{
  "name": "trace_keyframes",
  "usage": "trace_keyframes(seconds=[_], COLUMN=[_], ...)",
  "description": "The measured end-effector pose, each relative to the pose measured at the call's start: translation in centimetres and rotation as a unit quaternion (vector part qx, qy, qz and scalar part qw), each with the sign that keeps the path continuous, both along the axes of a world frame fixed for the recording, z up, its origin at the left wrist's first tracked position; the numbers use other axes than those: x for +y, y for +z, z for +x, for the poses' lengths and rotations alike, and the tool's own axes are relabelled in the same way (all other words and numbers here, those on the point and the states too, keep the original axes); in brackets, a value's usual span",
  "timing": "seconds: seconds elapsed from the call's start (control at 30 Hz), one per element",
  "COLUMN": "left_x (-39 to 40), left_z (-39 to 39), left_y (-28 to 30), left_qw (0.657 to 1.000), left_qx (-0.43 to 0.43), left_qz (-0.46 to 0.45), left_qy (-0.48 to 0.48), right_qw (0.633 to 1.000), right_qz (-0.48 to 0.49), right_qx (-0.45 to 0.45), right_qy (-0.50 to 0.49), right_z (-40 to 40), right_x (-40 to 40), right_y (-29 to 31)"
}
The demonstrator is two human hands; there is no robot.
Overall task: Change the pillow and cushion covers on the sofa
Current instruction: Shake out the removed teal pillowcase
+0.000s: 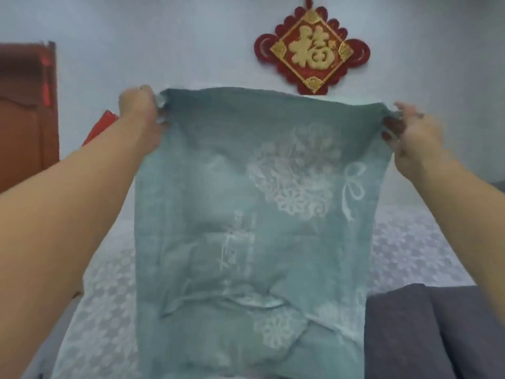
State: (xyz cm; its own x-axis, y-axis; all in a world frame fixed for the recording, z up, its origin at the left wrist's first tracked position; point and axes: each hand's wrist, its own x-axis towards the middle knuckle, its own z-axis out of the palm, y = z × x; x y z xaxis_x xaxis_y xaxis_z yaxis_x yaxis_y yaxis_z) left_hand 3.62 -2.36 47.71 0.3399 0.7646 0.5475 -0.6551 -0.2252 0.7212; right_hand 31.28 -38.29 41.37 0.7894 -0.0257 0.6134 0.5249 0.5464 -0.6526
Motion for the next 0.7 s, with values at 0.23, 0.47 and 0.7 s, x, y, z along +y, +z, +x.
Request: trace_keyframes(seconds=[0.23, 0.47, 0.7], left_x=[-3.5, -4.3, -4.9], left_z=[-1.1, -2.1, -3.0], left_y=[2.6, -2.4, 1.7], left_qw=[0.991, 0.987, 0.989], left_qx=[-0.110, -0.093, -0.120], left_qz=[0.013, -0.053, -0.031], left_qy=[-0.081, -0.117, -0.085], right_qw=[0.996, 0.995, 0.990], right_qz=[-0.081, -0.056, 0.025], right_qx=[-0.033, 0.081, -0.065], right_qy=[0.027, -0.002, -0.124], right_z=[-3.2, -1.4, -5.9], right_x=[0.8, -0.1, -1.7], right_y=[3.5, -1.5, 3.1])
